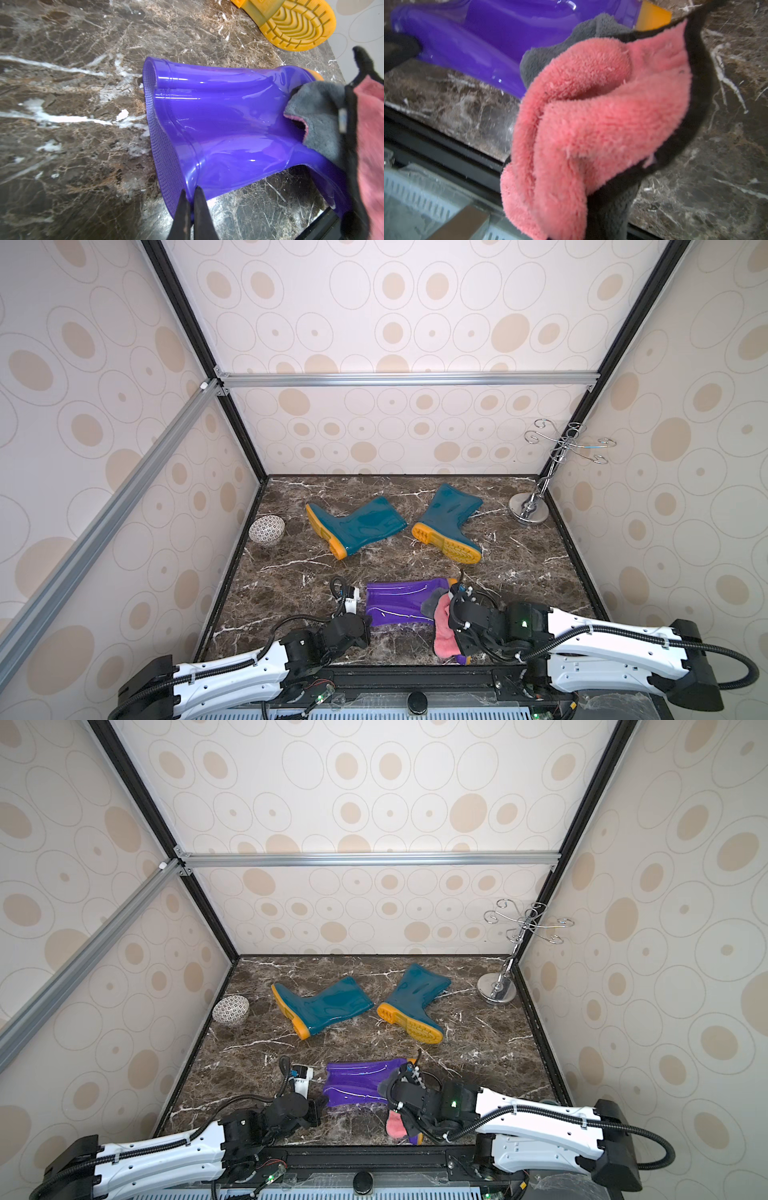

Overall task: Wipe the rubber boots with a cloth
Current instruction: Wipe the dirt off the rubber boot.

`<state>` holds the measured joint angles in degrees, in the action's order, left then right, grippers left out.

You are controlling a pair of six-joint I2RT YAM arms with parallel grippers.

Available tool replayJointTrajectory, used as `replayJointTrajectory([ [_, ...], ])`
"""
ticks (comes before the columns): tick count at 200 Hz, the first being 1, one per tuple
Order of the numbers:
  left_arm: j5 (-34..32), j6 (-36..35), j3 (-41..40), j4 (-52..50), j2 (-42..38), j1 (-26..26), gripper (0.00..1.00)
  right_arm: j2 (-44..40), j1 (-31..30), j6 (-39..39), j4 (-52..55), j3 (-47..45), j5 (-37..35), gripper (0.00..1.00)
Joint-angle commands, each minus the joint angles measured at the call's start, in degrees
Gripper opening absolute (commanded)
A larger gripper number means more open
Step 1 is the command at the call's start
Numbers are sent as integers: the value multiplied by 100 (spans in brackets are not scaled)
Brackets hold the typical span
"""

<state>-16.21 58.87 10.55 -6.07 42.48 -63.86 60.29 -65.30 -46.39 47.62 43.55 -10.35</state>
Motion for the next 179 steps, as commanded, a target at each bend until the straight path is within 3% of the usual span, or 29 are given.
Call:
replayJointTrajectory([
  [1, -407, -78, 0, -151, 7, 62, 0, 543, 501, 429, -596, -79, 119, 0],
  [23, -426, -110, 26, -146, 15, 63, 0, 1217, 960, 958, -693, 371, 63, 0],
  [61, -434, -162, 70, -198, 24, 75, 0, 1793, 2063, 1383, -1556, 566, 735, 0],
  [95, -447, -137, 70, -226, -31, 83, 0, 2616, 2177, 1652, -1748, 1300, 470, 0],
  [126, -448, -191, 70, -220, -14, 84, 0, 3185, 2626, 1782, -2004, 1668, 741, 0],
  [147, -440, -209, 105, -215, -6, 84, 0, 3072, 2656, 1959, -1809, 1908, 596, 0],
  [179, -496, -214, 90, -243, -78, 82, 0, 2154, 2619, 1815, -1684, 1368, 866, 0],
])
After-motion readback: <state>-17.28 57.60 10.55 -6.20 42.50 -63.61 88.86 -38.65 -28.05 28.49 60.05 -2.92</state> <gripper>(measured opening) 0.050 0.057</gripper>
